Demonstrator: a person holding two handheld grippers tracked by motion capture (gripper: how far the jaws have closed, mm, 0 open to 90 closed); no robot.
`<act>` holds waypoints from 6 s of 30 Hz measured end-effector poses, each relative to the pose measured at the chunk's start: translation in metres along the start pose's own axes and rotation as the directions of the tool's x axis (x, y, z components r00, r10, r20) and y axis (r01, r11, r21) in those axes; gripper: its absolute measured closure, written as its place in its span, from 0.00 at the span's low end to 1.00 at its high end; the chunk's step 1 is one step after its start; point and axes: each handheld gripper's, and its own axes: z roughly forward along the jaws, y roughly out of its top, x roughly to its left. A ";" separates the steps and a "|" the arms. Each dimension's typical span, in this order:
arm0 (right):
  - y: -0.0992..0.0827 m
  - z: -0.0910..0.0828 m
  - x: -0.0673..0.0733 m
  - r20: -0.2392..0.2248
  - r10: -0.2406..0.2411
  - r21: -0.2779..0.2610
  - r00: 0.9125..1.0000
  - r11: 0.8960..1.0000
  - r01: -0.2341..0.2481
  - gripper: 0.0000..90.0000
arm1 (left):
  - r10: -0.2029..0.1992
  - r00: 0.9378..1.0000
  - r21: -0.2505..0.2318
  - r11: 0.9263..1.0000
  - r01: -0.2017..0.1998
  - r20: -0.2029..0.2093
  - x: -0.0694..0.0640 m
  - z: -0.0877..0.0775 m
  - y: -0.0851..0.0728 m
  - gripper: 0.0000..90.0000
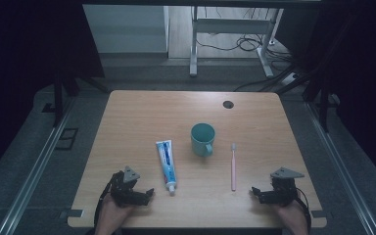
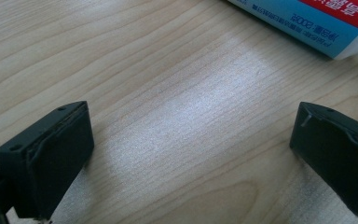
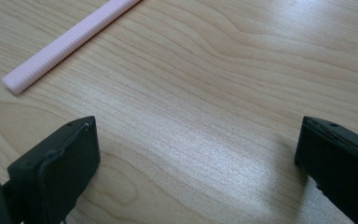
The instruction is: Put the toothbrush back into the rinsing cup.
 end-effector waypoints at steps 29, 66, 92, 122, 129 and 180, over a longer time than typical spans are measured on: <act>0.004 -0.010 -0.004 -0.028 0.024 -0.017 0.999 1.000 -0.024 0.17 | 0.007 1.000 -0.001 1.000 -0.007 0.005 0.001 0.000 0.000 0.00; 0.051 -0.003 0.027 -0.278 -0.087 0.027 0.957 0.995 0.099 0.99 | 0.008 1.000 -0.001 1.000 -0.008 0.007 0.001 0.000 0.000 0.00; 0.065 0.032 0.063 -0.293 -0.151 0.060 0.944 0.983 0.176 0.99 | 0.007 1.000 -0.001 1.000 -0.007 0.007 0.001 0.000 0.000 0.00; 0.042 0.015 0.022 -0.222 -0.074 0.096 0.972 0.991 0.097 0.96 | 0.000 1.000 -0.001 1.000 0.000 0.002 0.000 0.001 0.001 0.00; 0.047 0.008 0.025 -0.225 -0.092 0.087 0.970 0.990 0.114 0.90 | 0.000 1.000 -0.001 1.000 0.000 0.002 0.000 0.001 0.001 0.00; 0.124 0.048 0.018 -0.131 -0.147 0.536 0.980 0.821 0.195 0.63 | 0.005 1.000 0.005 1.000 -0.005 0.002 0.001 0.000 0.001 0.00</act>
